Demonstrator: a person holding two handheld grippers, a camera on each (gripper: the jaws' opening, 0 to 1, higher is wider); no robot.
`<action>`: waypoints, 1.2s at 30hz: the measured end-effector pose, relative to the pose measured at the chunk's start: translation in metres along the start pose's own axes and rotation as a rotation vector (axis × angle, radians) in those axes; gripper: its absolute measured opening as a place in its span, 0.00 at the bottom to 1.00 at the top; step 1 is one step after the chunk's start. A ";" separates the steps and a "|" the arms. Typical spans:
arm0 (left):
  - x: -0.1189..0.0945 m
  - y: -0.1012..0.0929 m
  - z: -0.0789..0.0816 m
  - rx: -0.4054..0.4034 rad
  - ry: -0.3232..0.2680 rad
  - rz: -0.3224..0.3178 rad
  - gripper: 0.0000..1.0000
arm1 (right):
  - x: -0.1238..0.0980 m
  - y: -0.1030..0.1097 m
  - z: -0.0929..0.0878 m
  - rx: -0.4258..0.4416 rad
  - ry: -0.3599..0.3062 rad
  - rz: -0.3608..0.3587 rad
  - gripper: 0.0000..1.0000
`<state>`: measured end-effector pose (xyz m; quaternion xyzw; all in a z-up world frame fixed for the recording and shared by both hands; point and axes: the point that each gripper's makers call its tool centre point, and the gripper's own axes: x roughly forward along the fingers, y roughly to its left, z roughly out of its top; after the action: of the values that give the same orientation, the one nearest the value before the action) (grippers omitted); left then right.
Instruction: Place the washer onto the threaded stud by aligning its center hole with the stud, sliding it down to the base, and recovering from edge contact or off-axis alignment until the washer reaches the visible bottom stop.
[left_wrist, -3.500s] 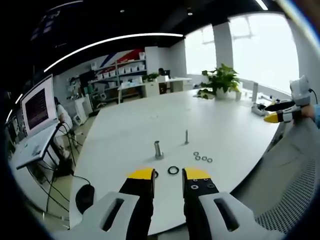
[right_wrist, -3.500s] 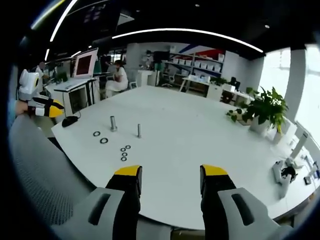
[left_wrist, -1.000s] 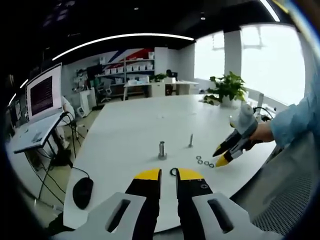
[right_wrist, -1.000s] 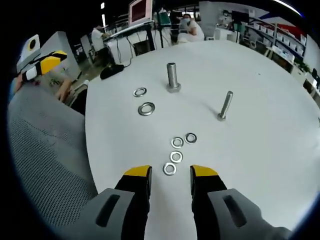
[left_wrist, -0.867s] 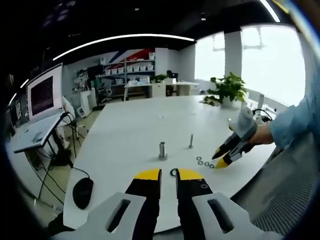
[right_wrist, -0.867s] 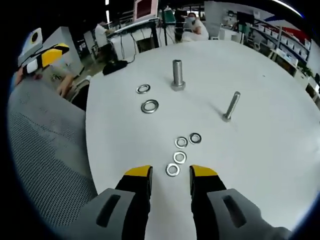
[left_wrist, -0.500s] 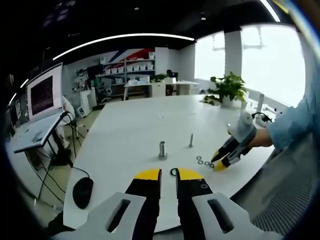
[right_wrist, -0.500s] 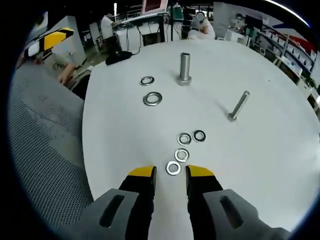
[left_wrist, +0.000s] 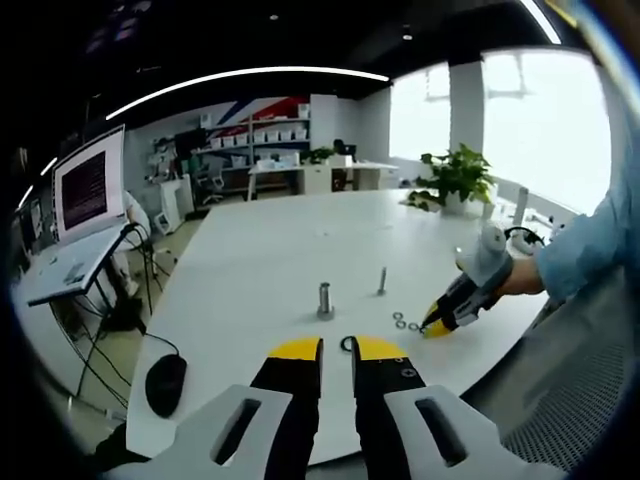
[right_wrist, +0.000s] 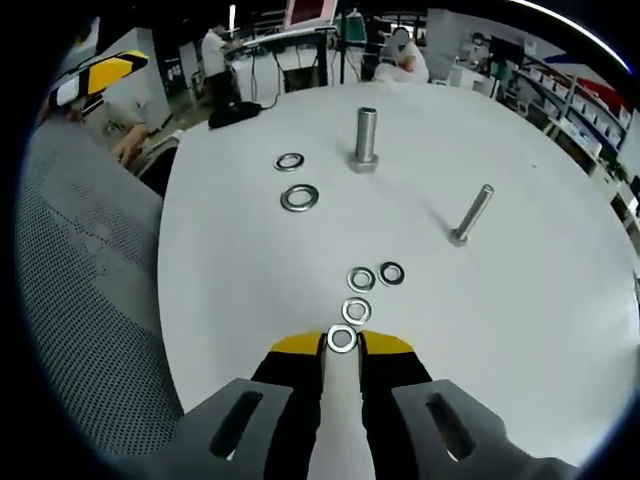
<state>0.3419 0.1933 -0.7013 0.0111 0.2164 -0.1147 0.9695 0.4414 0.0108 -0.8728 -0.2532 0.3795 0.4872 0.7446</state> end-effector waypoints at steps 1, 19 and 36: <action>0.000 0.000 0.000 0.000 -0.001 0.000 0.09 | 0.000 0.000 0.000 -0.001 0.000 -0.001 0.15; 0.000 0.001 0.001 -0.003 -0.006 0.003 0.09 | -0.014 -0.019 0.017 0.001 -0.059 -0.057 0.14; 0.000 0.001 0.001 -0.002 -0.002 0.000 0.09 | -0.042 -0.060 0.078 -0.030 -0.237 -0.189 0.14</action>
<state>0.3423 0.1940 -0.7008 0.0100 0.2157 -0.1146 0.9697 0.5119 0.0228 -0.7925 -0.2395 0.2561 0.4468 0.8231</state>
